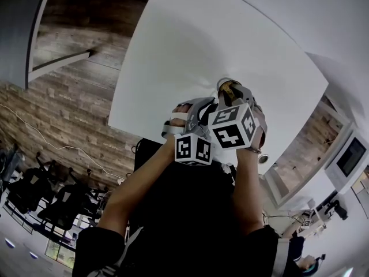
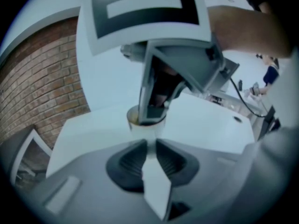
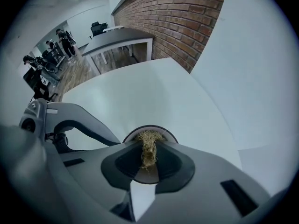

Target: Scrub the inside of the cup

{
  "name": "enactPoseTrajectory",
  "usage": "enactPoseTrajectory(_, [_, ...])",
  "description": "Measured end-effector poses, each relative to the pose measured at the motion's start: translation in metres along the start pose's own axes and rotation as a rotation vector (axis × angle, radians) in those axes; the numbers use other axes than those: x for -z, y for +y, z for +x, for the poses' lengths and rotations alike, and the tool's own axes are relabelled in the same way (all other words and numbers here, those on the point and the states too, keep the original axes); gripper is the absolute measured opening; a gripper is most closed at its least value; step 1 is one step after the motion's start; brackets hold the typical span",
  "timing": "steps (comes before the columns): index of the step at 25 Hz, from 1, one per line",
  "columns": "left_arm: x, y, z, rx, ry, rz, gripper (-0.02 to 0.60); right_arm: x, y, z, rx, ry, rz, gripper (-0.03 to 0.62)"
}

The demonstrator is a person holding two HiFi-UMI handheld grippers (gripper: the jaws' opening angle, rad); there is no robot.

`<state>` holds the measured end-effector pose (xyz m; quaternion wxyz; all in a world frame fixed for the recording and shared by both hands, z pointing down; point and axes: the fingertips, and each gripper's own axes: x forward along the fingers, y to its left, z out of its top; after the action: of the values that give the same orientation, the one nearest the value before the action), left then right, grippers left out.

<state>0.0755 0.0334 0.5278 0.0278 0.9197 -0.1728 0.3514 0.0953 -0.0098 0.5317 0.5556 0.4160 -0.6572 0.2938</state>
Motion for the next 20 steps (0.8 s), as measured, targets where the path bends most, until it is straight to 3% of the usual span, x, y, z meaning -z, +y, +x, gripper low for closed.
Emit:
enactPoseTrajectory(5, [0.002, 0.002, -0.001, -0.004, 0.006, -0.009, 0.063, -0.006, -0.009, -0.033, 0.069, -0.201, 0.067, 0.055])
enactPoseTrajectory(9, [0.004, 0.005, -0.001, 0.003, 0.013, 0.008, 0.061, -0.009, -0.01, -0.052, 0.151, -0.278, -0.002, 0.055])
enactPoseTrajectory(14, [0.004, 0.005, -0.002, 0.007, 0.011, 0.011, 0.061, -0.005, -0.006, -0.033, 0.174, -0.223, -0.095, 0.055])
enactPoseTrajectory(20, [0.003, 0.005, -0.002, 0.001, 0.013, 0.037, 0.063, -0.002, -0.003, -0.009, 0.067, -0.074, -0.104, 0.055])
